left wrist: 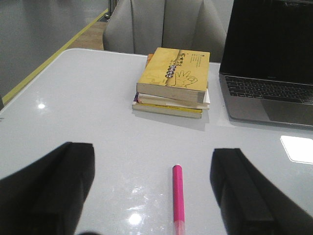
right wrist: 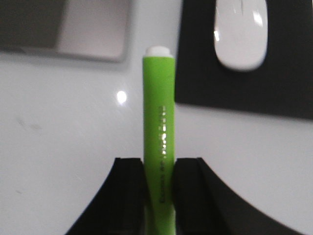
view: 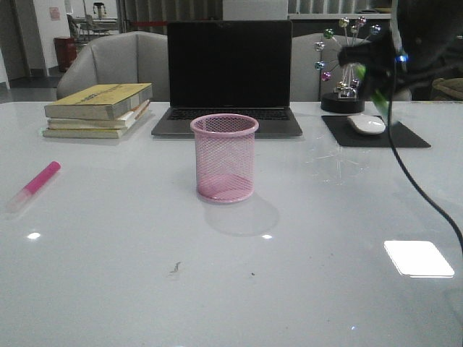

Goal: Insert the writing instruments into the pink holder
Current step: 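Lift the green marker and carry it over the pink holder, then lower the green marker into the holder and open the right gripper, then withdraw the right gripper away from the holder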

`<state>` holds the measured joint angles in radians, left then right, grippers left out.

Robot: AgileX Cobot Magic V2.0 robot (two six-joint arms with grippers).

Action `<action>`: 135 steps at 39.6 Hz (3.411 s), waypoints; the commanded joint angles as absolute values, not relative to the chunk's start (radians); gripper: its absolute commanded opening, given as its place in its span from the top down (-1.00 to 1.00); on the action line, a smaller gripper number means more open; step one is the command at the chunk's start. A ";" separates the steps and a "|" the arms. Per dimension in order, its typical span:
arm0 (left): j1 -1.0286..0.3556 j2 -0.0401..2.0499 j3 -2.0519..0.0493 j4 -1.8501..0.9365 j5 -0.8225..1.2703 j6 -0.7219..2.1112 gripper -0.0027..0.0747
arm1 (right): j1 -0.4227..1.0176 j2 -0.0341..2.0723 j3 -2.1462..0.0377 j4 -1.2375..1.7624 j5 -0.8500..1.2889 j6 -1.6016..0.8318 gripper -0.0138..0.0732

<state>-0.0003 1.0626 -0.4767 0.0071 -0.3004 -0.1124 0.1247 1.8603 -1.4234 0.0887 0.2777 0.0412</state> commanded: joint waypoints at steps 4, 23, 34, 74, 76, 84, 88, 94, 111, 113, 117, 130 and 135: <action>-0.007 1.051 -0.512 0.000 -0.391 -0.119 -0.50 | 0.225 1.721 -1.438 0.093 0.124 0.033 0.55; -0.007 1.051 -0.512 0.000 -0.391 -0.119 -0.50 | 0.517 1.757 -1.251 0.096 -0.509 0.033 0.55; -0.005 1.051 -0.512 0.000 -0.391 -0.119 -0.50 | 0.546 1.864 -1.163 0.096 -0.688 0.033 0.55; -0.005 1.051 -0.512 0.000 -0.450 -0.119 -0.50 | 0.546 1.944 -1.080 0.091 -0.759 0.034 -0.31; -0.005 1.051 -0.512 0.000 -0.450 -0.119 -0.50 | 0.546 1.943 -1.080 0.091 -0.774 0.033 -0.32; -0.005 1.051 -0.512 0.000 -0.450 -0.119 -0.50 | 0.539 1.878 -1.080 0.092 -0.754 0.033 -0.32; -0.005 1.051 -0.512 0.000 -0.450 -0.119 -0.50 | 0.509 1.770 -1.080 0.092 -0.670 0.018 -0.32; -0.005 1.051 -0.512 0.000 -0.450 -0.119 -0.50 | 0.444 1.615 -1.080 0.092 -0.470 -0.074 -0.31; -0.005 1.051 -0.512 0.000 -0.450 -0.117 -0.50 | 0.102 1.184 -1.065 0.073 0.096 -0.101 -0.31; -0.005 1.051 -0.512 0.000 -0.450 -0.117 -0.50 | 0.057 1.148 -1.048 0.073 0.136 -0.101 -0.31; -0.005 1.051 -0.512 0.000 -0.450 -0.117 -0.50 | -0.004 1.067 -0.986 0.071 0.161 -0.101 -0.31; -0.005 1.051 -0.512 0.000 -0.450 -0.117 -0.50 | -0.016 0.805 -0.681 0.071 0.229 -0.100 -0.31; -0.005 1.051 -0.512 0.000 -0.450 -0.117 -0.50 | -0.016 0.730 -0.578 0.071 0.228 -0.100 -0.31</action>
<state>-0.0003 1.0626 -0.4767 0.0071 -0.3614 -0.1124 -0.0080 0.7742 -0.5955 0.0769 0.3053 -0.0914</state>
